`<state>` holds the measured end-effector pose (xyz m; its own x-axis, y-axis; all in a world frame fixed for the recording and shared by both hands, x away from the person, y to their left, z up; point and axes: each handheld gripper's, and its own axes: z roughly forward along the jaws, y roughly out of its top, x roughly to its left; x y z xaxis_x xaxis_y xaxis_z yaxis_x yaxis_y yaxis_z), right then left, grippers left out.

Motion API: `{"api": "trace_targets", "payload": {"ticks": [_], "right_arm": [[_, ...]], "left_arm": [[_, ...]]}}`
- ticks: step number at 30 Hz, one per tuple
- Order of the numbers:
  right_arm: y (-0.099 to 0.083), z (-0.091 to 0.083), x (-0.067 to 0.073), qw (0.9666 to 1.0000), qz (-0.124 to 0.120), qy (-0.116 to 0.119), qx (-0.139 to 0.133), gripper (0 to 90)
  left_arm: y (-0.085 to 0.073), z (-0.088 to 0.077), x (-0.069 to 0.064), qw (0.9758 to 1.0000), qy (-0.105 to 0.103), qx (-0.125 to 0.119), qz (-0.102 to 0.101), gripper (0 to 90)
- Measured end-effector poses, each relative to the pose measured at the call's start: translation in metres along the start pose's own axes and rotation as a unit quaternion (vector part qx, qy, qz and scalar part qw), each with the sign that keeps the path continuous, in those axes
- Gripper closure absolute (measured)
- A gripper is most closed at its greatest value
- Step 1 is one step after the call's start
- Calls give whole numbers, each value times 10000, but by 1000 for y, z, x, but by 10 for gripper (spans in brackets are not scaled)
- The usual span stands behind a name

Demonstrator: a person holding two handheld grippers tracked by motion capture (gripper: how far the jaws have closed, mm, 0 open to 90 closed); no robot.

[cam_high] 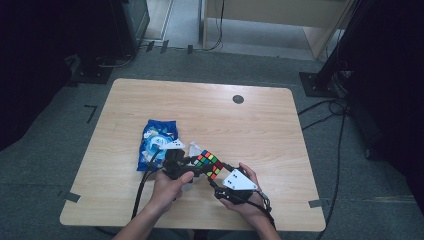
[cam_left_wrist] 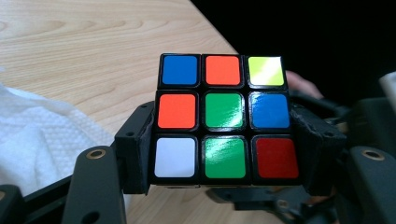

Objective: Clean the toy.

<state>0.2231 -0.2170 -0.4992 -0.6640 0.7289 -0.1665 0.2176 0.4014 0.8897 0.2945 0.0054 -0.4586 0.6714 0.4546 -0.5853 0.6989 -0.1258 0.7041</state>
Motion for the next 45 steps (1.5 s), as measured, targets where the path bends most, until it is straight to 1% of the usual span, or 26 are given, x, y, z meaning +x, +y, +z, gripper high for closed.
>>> {"api": "trace_targets", "payload": {"ticks": [2,4,5,6,8,9,13,15,17,19,21,23,25,26,28,30,34,36,39,40,42,45], "right_arm": [[-2,3,-1,10000,45,7,-34,344],[-3,4,0,9999,111,-10,-74,329],[-3,5,1,9998,143,23,-122,312],[-2,5,2,9997,167,-2,-161,300],[-1,5,2,9994,237,10,-240,299],[-1,5,3,9993,260,6,-282,302],[1,3,5,9985,300,-8,-457,343],[0,3,4,9985,296,-28,-468,349],[0,2,5,9988,219,-50,-434,352],[1,3,6,9993,141,-95,-326,354],[0,4,8,9996,52,-171,-219,356],[0,6,9,9996,-25,-235,-123,356],[1,6,10,9995,-57,-288,-65,356],[1,6,11,9994,-113,-311,-73,356],[2,5,11,9993,-115,-340,-47,357],[3,4,11,9991,-152,-384,-39,356],[2,4,11,9990,-151,-420,9,357],[2,4,10,9989,-168,-428,-11,357],[3,4,10,9988,-193,-444,17,357],[2,4,11,9987,-199,-461,34,357],[2,3,11,9986,-230,-469,34,358],[3,2,11,9985,-242,-489,9,358]], "left_arm": [[1,-1,1,10000,-71,-17,-53,345],[1,-1,1,10000,-63,-13,-54,345],[1,-1,1,10000,-73,-6,-51,345],[0,-1,1,9999,-91,-5,-66,345],[0,0,0,9999,-145,7,-87,345],[0,0,0,9998,-176,20,-89,345],[-1,3,-1,9998,-194,78,-50,345],[-1,3,-2,9998,-198,70,-18,345],[-1,4,-3,9998,-147,100,109,344],[-2,5,-7,9993,31,166,321,344],[-3,7,-10,9981,243,216,515,341],[-4,10,-15,9958,493,294,713,322],[-5,11,-17,9947,580,306,794,307],[-4,11,-18,9944,602,309,809,304],[-3,9,-17,9946,572,304,810,298],[-2,7,-16,9957,527,238,718,300],[1,1,-15,9958,589,89,696,304],[1,0,-16,9950,620,71,774,308],[0,0,-20,9930,709,82,942,310],[0,0,-20,9927,710,90,974,311],[1,-2,-20,9934,636,62,955,323],[3,-4,-16,9949,515,60,860,331]]}}
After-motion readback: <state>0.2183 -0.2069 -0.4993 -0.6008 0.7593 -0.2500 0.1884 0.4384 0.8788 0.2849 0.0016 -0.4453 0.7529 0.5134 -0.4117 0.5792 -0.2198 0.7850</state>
